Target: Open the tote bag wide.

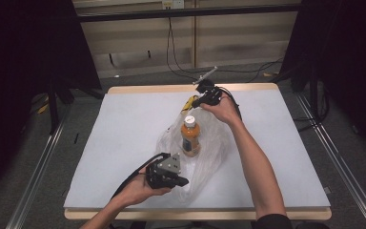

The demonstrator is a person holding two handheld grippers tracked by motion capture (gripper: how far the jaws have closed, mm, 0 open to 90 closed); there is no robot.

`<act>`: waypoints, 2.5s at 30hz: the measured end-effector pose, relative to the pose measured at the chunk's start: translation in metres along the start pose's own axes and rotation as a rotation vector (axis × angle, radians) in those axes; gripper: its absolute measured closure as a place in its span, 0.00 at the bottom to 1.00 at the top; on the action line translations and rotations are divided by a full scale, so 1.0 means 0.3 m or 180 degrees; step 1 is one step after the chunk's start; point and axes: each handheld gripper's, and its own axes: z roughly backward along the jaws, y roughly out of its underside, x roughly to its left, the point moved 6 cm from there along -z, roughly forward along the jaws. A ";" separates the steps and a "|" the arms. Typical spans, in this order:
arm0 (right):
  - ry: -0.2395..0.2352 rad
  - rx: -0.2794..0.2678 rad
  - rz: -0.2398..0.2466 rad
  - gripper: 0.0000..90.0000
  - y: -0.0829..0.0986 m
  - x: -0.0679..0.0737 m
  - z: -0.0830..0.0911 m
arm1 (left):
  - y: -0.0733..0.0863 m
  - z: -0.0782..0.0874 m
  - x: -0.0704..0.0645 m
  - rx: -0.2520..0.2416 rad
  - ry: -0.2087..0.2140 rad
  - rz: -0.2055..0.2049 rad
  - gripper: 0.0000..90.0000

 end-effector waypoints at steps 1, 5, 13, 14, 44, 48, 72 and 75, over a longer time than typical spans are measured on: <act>-0.0025 -0.0121 0.0033 1.00 -0.002 0.019 0.041 | -0.004 0.013 0.012 0.0004 -0.0021 -0.0007 1.00; -0.0027 -0.0337 0.0091 1.00 0.009 0.060 0.125 | -0.043 0.047 0.061 -0.0213 -0.0147 0.0082 1.00; -0.0123 -0.0153 0.0314 1.00 0.159 0.174 0.203 | -0.057 0.044 0.160 -0.0140 -0.0396 0.0173 1.00; -0.0133 -0.0115 0.0301 1.00 0.189 0.183 0.197 | -0.057 0.044 0.160 -0.0140 -0.0396 0.0173 1.00; 0.0028 0.0173 0.0133 1.00 0.576 0.164 0.200 | 0.245 0.039 0.361 0.0175 -0.0800 0.0849 1.00; 0.0020 0.0188 0.0102 1.00 0.585 0.165 0.211 | 0.258 0.048 0.361 0.0106 -0.0755 0.0932 1.00; 0.0024 -0.0858 -0.0107 1.00 0.524 0.208 0.376 | 0.169 0.149 0.337 -0.0881 -0.0791 0.0955 0.96; 0.0000 -0.1006 -0.0149 0.96 0.523 0.220 0.405 | 0.159 0.173 0.323 -0.1049 -0.0847 0.0988 0.94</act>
